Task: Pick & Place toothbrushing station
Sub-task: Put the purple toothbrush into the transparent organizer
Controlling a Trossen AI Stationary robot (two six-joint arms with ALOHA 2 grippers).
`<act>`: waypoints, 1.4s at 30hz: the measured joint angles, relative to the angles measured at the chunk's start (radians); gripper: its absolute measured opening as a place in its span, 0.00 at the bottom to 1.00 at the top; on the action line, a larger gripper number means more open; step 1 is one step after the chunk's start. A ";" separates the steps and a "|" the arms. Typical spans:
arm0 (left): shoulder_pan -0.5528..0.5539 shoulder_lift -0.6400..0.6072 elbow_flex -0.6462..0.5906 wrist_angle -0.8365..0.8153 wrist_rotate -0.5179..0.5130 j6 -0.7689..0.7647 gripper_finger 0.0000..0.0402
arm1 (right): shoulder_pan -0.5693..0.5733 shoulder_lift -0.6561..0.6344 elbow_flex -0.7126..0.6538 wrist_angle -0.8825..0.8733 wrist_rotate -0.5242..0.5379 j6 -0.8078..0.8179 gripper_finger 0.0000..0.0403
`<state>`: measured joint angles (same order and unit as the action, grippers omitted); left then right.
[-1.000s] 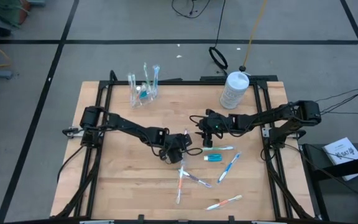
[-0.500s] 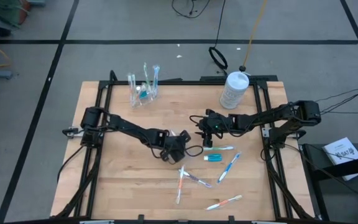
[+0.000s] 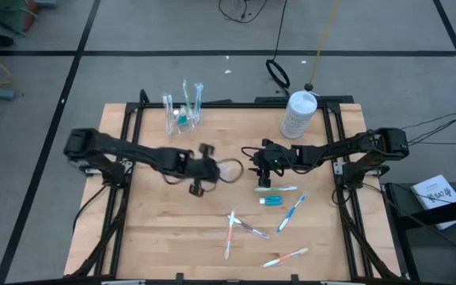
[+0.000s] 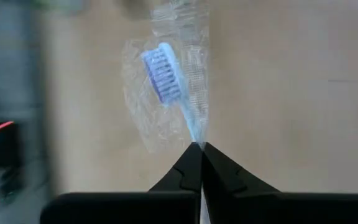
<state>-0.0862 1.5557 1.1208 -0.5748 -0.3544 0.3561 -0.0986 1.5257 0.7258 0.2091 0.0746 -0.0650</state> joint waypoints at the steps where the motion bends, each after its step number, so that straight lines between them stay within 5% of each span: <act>1: 0.009 -0.039 -0.005 -0.010 -0.063 -0.006 0.01 | 0.000 0.000 0.000 0.000 0.000 0.000 0.40; 5: 0.056 -0.190 -0.053 -0.023 -0.232 -0.036 0.01 | 0.000 0.000 0.000 0.000 0.000 0.000 0.40; 11: 0.224 -0.498 -0.284 0.159 -0.166 -0.091 0.00 | 0.000 0.000 0.000 0.000 -0.001 0.000 0.40; 18: 0.426 -0.765 -0.700 0.897 -0.198 0.001 0.01 | 0.000 0.001 0.000 0.006 -0.001 0.000 0.40; 21: 0.508 -0.768 -0.857 1.247 -0.147 -0.003 0.01 | 0.000 0.001 0.000 0.020 -0.001 0.000 0.40; 24: 0.583 -0.735 -0.960 1.415 -0.124 -0.043 0.01 | 0.000 0.001 0.000 0.048 -0.001 -0.001 0.40; 32: 0.738 -0.626 -1.018 1.369 -0.087 -0.226 0.01 | 0.000 0.001 0.000 0.129 -0.002 -0.007 0.40; 42: 0.763 -0.473 -1.015 1.309 -0.023 -0.397 0.02 | 0.000 0.001 0.000 0.116 -0.002 -0.007 0.40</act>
<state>0.6771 1.0831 0.1055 0.7347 -0.3777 -0.0413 -0.0982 1.5265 0.7261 0.3247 0.0727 -0.0725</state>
